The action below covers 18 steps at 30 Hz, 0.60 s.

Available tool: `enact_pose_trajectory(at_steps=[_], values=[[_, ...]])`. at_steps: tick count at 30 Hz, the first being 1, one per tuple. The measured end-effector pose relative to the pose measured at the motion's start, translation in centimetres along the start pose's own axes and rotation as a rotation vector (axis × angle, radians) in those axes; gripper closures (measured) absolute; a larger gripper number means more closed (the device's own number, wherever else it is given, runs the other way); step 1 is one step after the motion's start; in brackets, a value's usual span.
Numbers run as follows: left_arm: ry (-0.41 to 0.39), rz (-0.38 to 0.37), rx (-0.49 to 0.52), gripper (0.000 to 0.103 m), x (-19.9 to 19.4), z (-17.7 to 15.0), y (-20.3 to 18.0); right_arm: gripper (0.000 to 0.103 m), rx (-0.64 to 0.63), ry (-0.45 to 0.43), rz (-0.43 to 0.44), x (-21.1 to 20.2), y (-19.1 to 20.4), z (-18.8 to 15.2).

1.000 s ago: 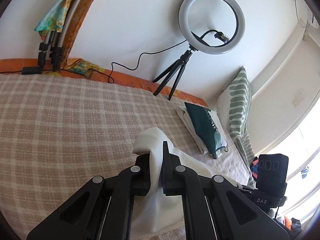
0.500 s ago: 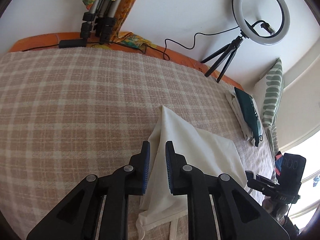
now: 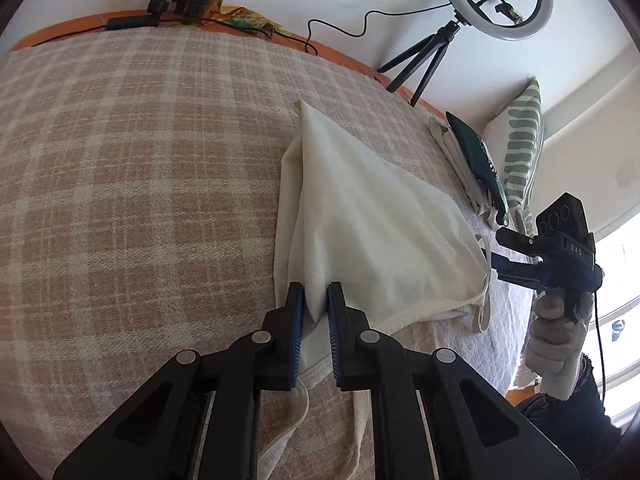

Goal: Fold small clothes
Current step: 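Open both tools and release the folded camisole on the bedspread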

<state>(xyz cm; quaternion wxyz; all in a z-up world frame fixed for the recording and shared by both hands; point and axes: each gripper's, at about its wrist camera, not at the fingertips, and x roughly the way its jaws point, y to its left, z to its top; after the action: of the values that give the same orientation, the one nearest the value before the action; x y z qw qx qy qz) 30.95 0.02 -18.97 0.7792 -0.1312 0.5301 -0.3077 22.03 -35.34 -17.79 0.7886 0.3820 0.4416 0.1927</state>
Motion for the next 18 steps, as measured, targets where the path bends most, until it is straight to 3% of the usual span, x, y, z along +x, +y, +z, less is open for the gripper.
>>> enact_pose_trajectory(at_steps=[4,6,9,12,13,16,18], values=[[0.004,0.028,0.019,0.097,-0.5,0.4,0.8,0.041,-0.079,0.05,-0.045,-3.3,0.9,-3.4],[0.003,0.049,0.029,0.097,-0.9,0.4,1.0,0.041,-0.144,-0.021,-0.096,-5.4,1.8,-4.2],[-0.011,0.07,0.015,0.097,-1.5,0.3,1.7,0.041,-0.191,-0.134,-0.129,-7.1,2.6,-2.8],[-0.031,-0.007,-0.091,0.096,-2.1,0.2,2.5,0.041,-0.256,-0.208,-0.173,-6.1,3.1,-0.8],[-0.018,-0.039,-0.119,0.094,-1.9,0.1,2.4,0.041,-0.267,-0.193,-0.208,-5.0,3.1,-0.4],[0.021,-0.017,-0.09,0.066,-0.9,-0.5,1.0,0.041,-0.269,-0.112,-0.233,-2.1,2.2,-0.1],[0.03,0.014,-0.043,0.066,-0.2,-0.8,0.1,0.042,-0.299,-0.061,-0.275,-0.6,2.1,-0.8]])
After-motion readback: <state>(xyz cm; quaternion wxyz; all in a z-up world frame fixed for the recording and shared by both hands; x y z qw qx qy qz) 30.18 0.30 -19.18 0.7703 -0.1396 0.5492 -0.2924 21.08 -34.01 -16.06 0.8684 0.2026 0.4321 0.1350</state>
